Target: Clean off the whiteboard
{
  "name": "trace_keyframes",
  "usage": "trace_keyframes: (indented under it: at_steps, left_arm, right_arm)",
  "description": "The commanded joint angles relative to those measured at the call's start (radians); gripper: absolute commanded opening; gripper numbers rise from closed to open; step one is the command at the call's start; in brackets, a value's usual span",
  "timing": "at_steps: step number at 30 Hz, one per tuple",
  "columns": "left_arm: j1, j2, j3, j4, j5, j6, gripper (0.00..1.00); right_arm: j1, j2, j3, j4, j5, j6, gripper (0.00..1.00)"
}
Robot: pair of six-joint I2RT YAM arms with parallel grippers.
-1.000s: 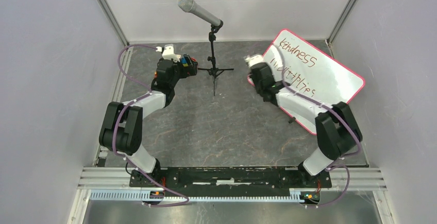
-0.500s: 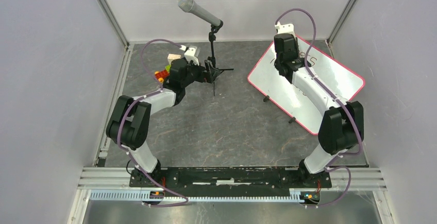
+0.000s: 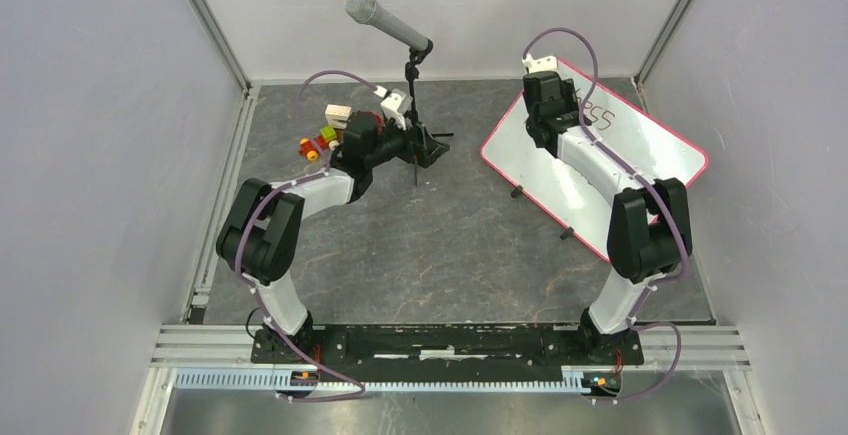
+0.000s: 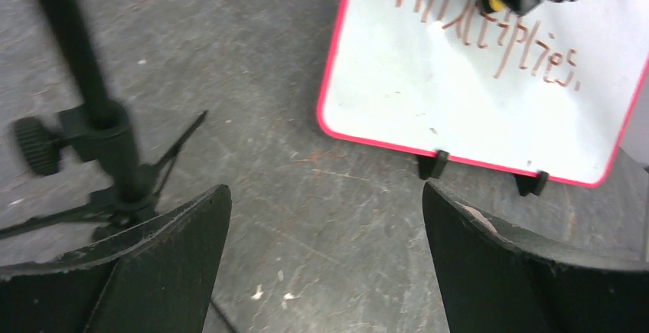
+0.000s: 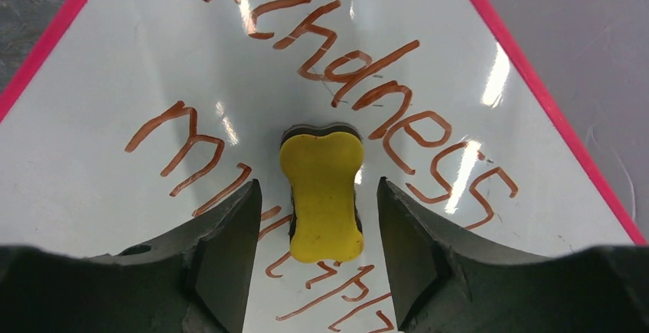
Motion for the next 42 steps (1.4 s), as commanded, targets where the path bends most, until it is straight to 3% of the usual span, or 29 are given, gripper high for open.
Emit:
trace_keyframes:
  at_steps: [1,10,19,28,35,42]
  left_arm:
    - [-0.059,0.023,0.055,0.076,0.061,0.021,1.00]
    - [-0.113,0.051,0.087,0.063,0.049,0.047,1.00]
    - [-0.165,0.128,0.149,0.096,0.067,0.005,1.00]
    - [-0.175,0.144,0.178,0.077,0.097,0.015,1.00]
    - [-0.175,0.149,0.183,0.090,0.111,0.005,1.00]
    - [-0.175,0.141,0.177,0.090,0.102,0.016,1.00]
  right_arm:
    - [-0.002,-0.007,0.005,-0.001,-0.033,0.006,0.68]
    - [-0.003,-0.056,-0.044,0.014,-0.019,0.004,0.68]
    - [-0.003,-0.008,-0.024,0.023,0.030,-0.004,0.50]
    - [-0.003,0.022,-0.030,0.049,0.054,-0.020,0.49]
    - [0.000,0.028,-0.071,0.058,-0.009,0.024,0.35]
    - [0.082,0.051,-0.153,0.096,-0.008,0.046,0.33]
